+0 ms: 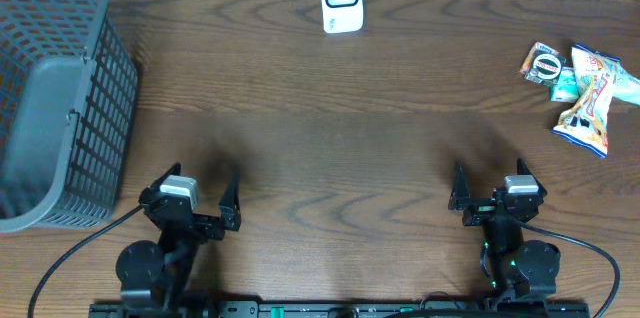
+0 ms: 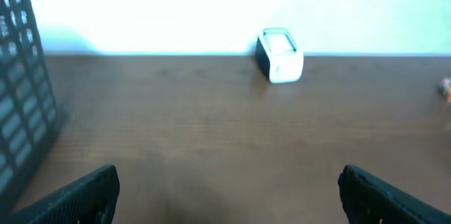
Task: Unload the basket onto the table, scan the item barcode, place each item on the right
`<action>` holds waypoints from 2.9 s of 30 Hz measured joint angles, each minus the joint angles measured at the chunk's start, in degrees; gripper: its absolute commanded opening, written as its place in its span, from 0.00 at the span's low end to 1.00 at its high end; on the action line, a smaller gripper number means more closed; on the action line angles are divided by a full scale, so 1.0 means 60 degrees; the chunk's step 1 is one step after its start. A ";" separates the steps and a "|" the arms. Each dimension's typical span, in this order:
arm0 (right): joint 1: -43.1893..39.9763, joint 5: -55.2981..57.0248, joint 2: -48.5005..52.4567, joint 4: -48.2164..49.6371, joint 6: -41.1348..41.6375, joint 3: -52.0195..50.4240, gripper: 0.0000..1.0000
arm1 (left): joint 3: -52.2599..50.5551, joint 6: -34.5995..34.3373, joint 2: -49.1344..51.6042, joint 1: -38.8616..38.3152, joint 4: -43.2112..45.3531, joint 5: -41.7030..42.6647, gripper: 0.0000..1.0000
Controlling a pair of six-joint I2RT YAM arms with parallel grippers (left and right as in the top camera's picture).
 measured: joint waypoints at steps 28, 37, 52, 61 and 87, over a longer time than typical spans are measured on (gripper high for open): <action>0.0000 0.0000 0.0000 0.0004 0.0000 -0.0004 0.99 | -0.2044 -0.0033 -0.0266 -0.0532 0.5351 -0.0758 0.98; 0.0000 0.0000 0.0000 0.0004 0.0000 -0.0004 0.99 | -0.2102 -0.0033 -0.0273 -0.0554 0.2597 -0.0838 0.98; 0.0000 0.0004 0.0000 0.0004 0.0000 -0.0004 0.99 | -0.2058 -0.0033 -0.0273 -0.0554 0.2310 -0.1060 0.97; 0.0000 0.0004 0.0000 0.0004 0.0004 -0.0004 0.99 | -0.2044 -0.0641 -0.0273 -0.0554 0.2244 -0.1315 0.98; 0.0000 0.0004 0.0000 0.0004 0.0000 -0.0004 0.99 | -0.2036 -0.0131 -0.0273 -0.0554 0.2229 -0.1333 0.98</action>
